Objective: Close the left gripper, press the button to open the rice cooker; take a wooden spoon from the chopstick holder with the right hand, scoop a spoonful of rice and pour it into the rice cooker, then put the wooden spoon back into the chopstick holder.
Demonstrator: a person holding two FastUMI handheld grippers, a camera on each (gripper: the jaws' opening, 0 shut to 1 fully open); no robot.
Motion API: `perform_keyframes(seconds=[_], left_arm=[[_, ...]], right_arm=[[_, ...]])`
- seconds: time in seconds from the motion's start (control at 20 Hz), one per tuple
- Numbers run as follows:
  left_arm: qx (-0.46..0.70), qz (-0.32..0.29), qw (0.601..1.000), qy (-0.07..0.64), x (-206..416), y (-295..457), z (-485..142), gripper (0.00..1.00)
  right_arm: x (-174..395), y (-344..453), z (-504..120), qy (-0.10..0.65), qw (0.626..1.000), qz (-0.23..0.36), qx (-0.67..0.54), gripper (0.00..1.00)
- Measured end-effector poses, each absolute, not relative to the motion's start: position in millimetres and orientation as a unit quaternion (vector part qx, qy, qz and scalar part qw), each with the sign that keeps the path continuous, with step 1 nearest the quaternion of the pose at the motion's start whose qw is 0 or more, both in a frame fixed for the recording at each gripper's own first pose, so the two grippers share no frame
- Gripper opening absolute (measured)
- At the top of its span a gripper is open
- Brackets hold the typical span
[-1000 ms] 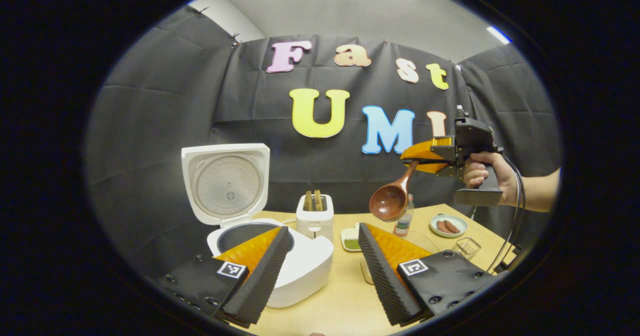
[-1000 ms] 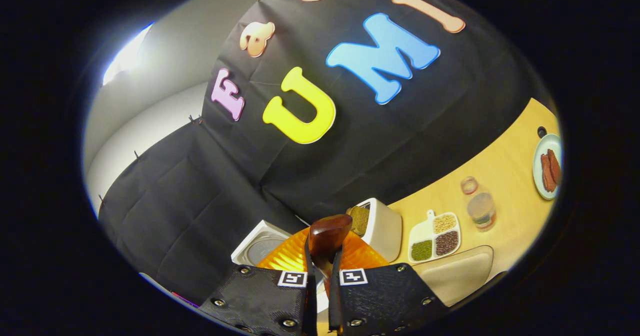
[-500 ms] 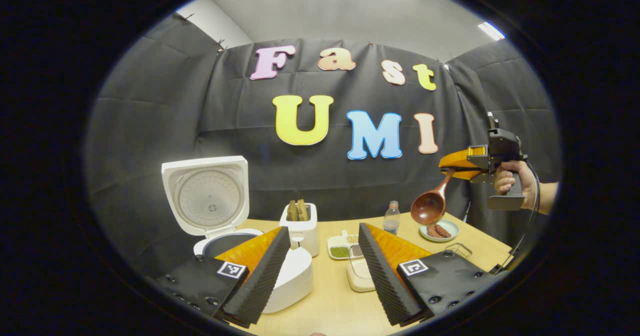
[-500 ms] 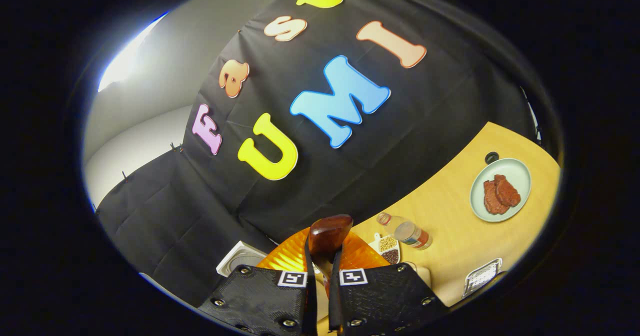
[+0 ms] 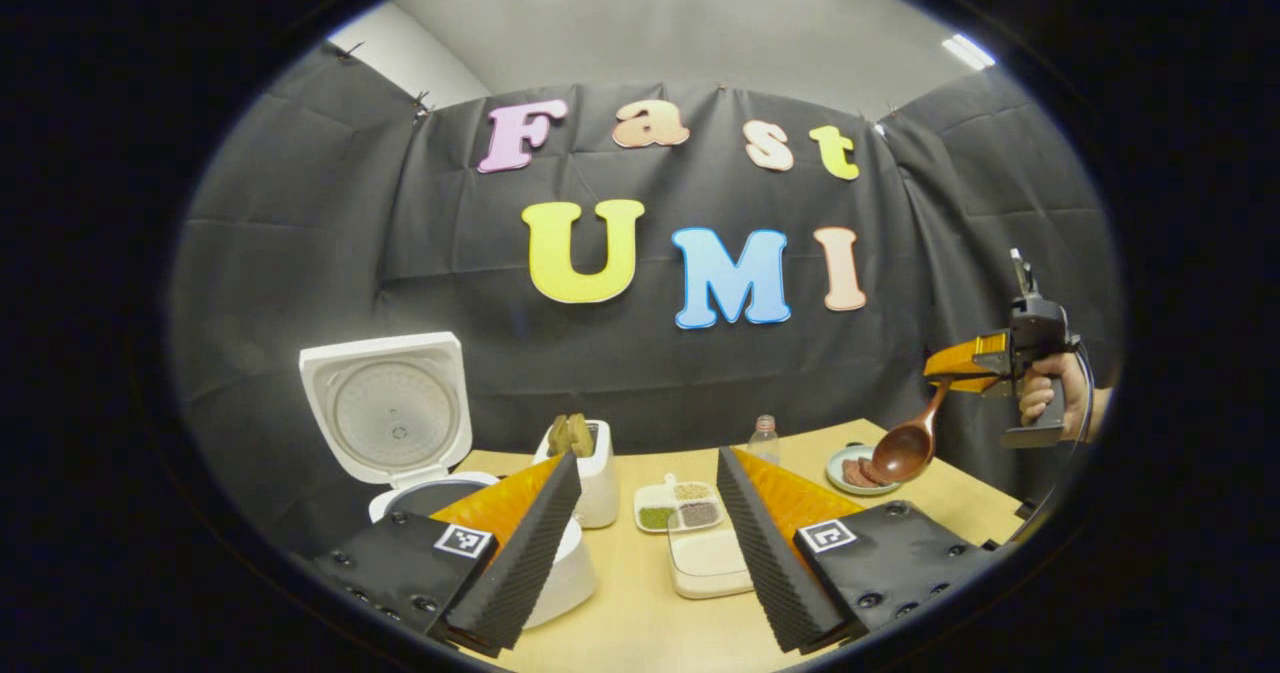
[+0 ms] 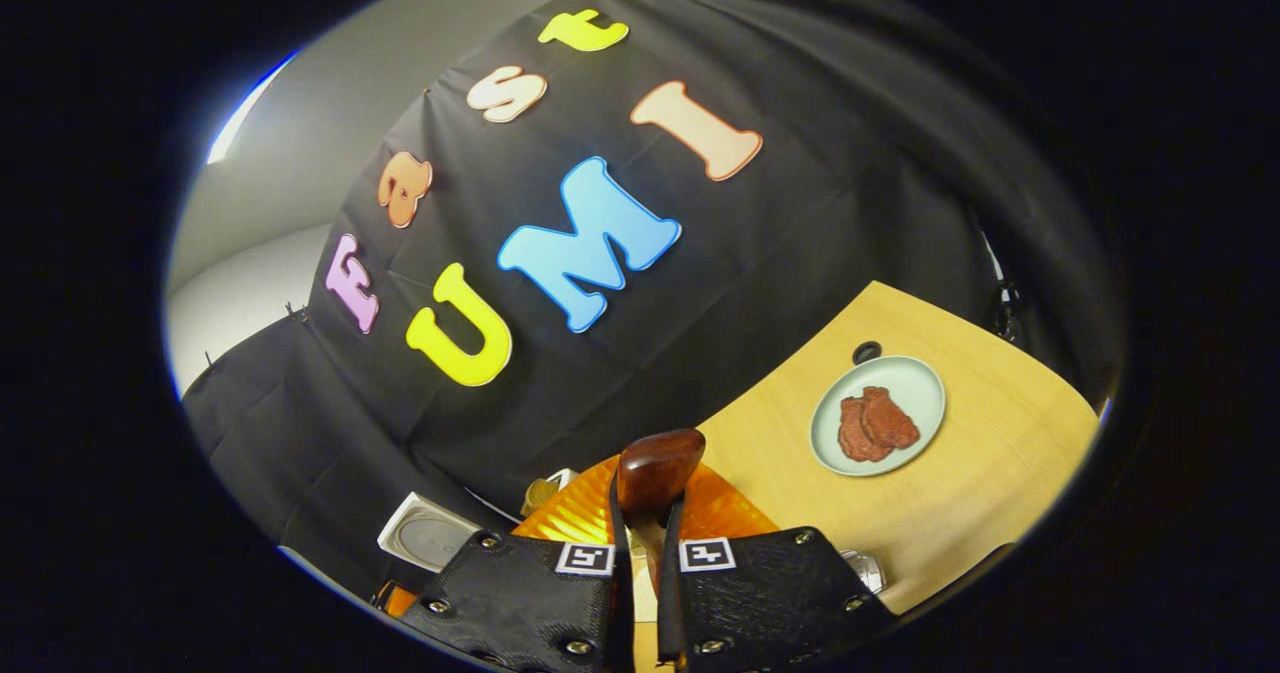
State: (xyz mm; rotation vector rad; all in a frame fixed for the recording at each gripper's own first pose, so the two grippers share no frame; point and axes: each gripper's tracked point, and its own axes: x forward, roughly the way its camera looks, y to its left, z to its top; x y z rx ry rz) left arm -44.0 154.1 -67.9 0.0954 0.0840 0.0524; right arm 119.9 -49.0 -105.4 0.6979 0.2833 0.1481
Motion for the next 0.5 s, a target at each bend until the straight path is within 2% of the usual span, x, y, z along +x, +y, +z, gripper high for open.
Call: perform_keyframes(seconds=[0.4, 0.45, 0.5], left_arm=[[0.049, 0.032, 0.997, 0.054, -39.7, 132.4, -70.2, 0.92], [0.051, 0.034, 0.997, 0.055, -41.9, 132.8, -70.1, 0.96], [0.053, 0.036, 0.996, 0.057, -43.4, 133.7, -69.0, 0.92]], right_arm=[[108.3, -83.7, -171.4, 0.174, 0.945, 0.008, 0.275, 0.09], [109.1, -82.5, -179.0, 0.181, 0.947, 0.004, 0.267, 0.09], [110.1, -81.2, -185.9, 0.19, 0.947, 0.003, 0.261, 0.09]])
